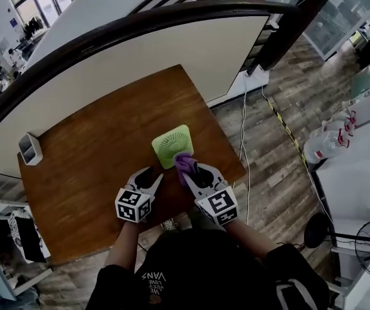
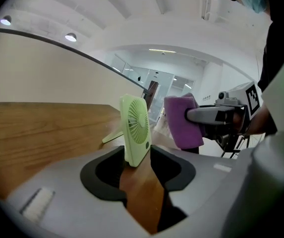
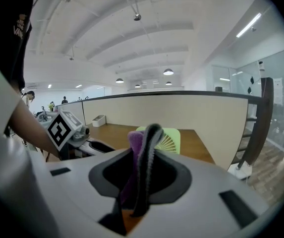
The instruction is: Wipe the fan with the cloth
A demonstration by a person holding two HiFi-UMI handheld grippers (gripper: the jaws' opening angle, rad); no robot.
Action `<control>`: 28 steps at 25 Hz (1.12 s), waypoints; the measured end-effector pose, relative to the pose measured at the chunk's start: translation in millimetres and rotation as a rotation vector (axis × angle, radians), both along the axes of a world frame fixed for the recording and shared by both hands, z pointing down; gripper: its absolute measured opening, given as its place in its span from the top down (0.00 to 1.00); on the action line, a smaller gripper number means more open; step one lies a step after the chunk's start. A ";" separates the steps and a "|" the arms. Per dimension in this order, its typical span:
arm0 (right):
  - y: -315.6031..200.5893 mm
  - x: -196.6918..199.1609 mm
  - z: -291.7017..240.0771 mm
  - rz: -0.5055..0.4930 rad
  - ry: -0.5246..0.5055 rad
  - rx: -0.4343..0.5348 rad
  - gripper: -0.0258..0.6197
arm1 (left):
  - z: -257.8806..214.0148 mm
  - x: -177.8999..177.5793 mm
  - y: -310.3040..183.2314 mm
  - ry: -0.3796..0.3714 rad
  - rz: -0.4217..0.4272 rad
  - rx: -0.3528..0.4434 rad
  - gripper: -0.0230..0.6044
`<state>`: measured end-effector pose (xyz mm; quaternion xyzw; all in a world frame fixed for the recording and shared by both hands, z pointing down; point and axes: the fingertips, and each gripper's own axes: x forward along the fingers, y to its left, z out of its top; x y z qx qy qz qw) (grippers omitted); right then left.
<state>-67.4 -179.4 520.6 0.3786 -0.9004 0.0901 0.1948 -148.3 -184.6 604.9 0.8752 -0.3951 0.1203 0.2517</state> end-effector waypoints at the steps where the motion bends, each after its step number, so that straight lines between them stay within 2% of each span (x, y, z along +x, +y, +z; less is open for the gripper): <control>1: -3.9 -3.0 1.2 -0.019 0.000 0.010 0.81 | 2.5 0.4 -3.7 0.002 -0.002 -0.004 0.72; 11: -40.6 -39.8 -5.4 -0.154 -0.032 0.088 0.82 | 16.7 13.0 -32.1 -0.025 0.035 -0.012 0.72; 17: -47.3 -66.6 4.6 -0.251 -0.015 0.082 0.82 | 25.6 15.6 -41.9 -0.040 0.047 -0.017 0.74; 20: -50.3 -70.2 11.4 -0.261 -0.014 0.067 0.82 | 24.9 18.3 -41.3 -0.033 0.069 -0.012 0.81; 28: -59.0 -57.0 14.3 -0.231 -0.012 0.058 0.81 | 24.5 17.0 -41.0 -0.014 0.089 -0.014 0.83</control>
